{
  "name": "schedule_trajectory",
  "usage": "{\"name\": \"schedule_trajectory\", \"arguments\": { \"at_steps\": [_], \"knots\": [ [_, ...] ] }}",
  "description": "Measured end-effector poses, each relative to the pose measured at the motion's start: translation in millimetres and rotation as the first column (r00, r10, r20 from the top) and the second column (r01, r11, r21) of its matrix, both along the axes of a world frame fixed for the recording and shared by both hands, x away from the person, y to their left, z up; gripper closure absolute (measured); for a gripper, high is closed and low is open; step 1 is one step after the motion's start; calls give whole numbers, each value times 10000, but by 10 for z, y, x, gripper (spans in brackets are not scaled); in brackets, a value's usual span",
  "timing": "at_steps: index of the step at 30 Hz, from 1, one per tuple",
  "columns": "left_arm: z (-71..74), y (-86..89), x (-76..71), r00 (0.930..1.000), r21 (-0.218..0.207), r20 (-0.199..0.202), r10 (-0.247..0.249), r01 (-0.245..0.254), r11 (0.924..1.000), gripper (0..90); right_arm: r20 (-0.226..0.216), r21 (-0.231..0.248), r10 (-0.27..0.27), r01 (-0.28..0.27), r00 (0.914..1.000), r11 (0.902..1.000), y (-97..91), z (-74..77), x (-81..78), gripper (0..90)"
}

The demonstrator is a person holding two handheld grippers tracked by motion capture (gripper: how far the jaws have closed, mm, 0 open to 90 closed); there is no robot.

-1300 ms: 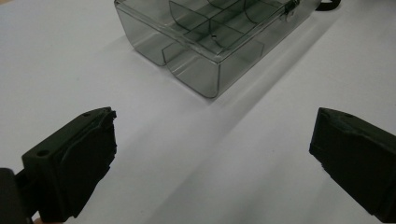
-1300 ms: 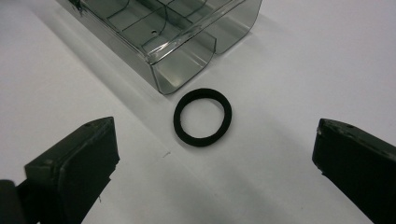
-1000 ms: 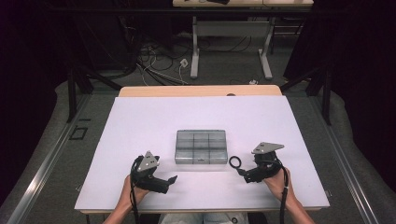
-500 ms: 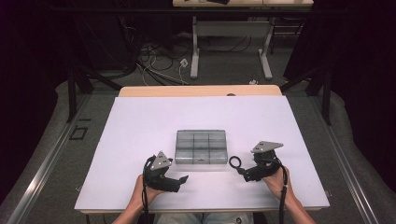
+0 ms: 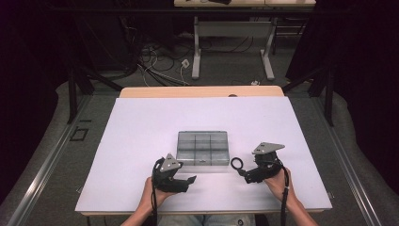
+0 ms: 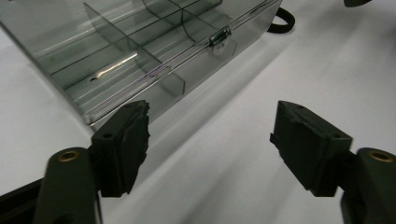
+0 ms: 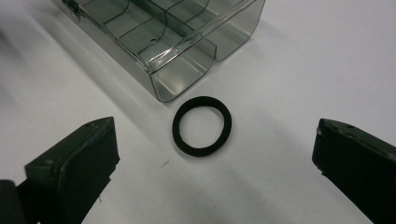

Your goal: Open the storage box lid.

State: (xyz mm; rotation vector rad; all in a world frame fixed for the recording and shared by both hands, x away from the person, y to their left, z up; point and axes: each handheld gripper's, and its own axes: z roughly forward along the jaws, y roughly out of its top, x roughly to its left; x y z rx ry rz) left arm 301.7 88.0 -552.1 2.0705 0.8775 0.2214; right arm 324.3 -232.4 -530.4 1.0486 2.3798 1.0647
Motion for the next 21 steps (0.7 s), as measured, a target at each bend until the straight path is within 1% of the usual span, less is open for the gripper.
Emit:
{"name": "schedule_trajectory", "arguments": {
  "at_steps": [1, 5, 6, 7, 9, 10, 11, 12, 14, 15, 16, 17, 18, 19, 20, 21],
  "knots": [
    [0, 0, 0, 10000, 0, 0, 0, 0, 10000, 464, -93, 13, 63, -63, 9999, 10000, 11, -3, 0, 0],
    [-8, -14, 7, 10000, -32, 52, 4, -3, 10000, 464, -93, 13, 63, -63, 9999, 10000, 11, -3, 0, 1],
    [-13, -24, 7, 10000, -146, -15, 24, -24, 9999, 489, -37, 31, 56, -56, 10000, 10000, 18, -11, 1, 1],
    [-12, -35, 7, 10000, -218, 64, 70, -68, 9997, 530, -57, 1, 115, -115, 9999, 9999, 25, -14, 2, 2],
    [-11, -40, 13, 9999, -226, 90, 113, -111, 9997, 541, -30, -6, 117, -117, 9999, 9999, 28, -16, 3, 2],
    [-11, -56, 26, 9999, -319, 68, 123, -120, 9994, 563, -72, -98, 166, -167, 9998, 9998, 31, -10, 3, 3],
    [-11, -56, 26, 9999, -319, 68, 123, -120, 9994, 571, -72, -98, 166, -167, 9998, 9998, 31, -10, 3, 3],
    [-16, -67, 35, 9999, -381, 10, 111, -111, 9992, 571, 1, -110, 143, -143, 9999, 9998, 34, -10, 1, 3],
    [-26, -88, 48, 9999, -358, -33, 136, -137, 9993, 599, -48, -113, 197, -198, 9998, 9997, 44, -7, -2, 3],
    [-36, -100, 57, 9998, -422, -108, 157, -162, 9990, 599, -19, -131, 193, -193, 9998, 9997, 46, -6, -3, 3],
    [-48, -113, 64, 9993, -520, -290, 252, -267, 9983, 616, 23, -107, 202, -202, 9998, 9997, 51, -7, -4, 4],
    [-51, -114, 70, 9991, -616, -302, 302, -320, 9976, 621, -64, -169, 232, -233, 9997, 9996, 45, -1, -4, 4],
    [-51, -114, 70, 9991, -616, -302, 302, -320, 9976, 627, -64, -169, 232, -233, 9997, 9996, 45, -1, -4, 4],
    [-52, -114, 75, 9988, -703, -335, 358, -381, 9968, 627, 16, -98, 220, -220, 9998, 9997, 44, -9, 0, 5],
    [-56, -121, 75, 9982, -915, -443, 395, -435, 9949, 640, -3, -115, 168, -168, 9999, 9998, 38, -11, 4, 9],
    [-57, -123, 85, 9988, -946, -308, 392, -420, 9946, 646, 19, -57, 178, -178, 9998, 9998, 35, -18, 9, 11]
  ]
}}
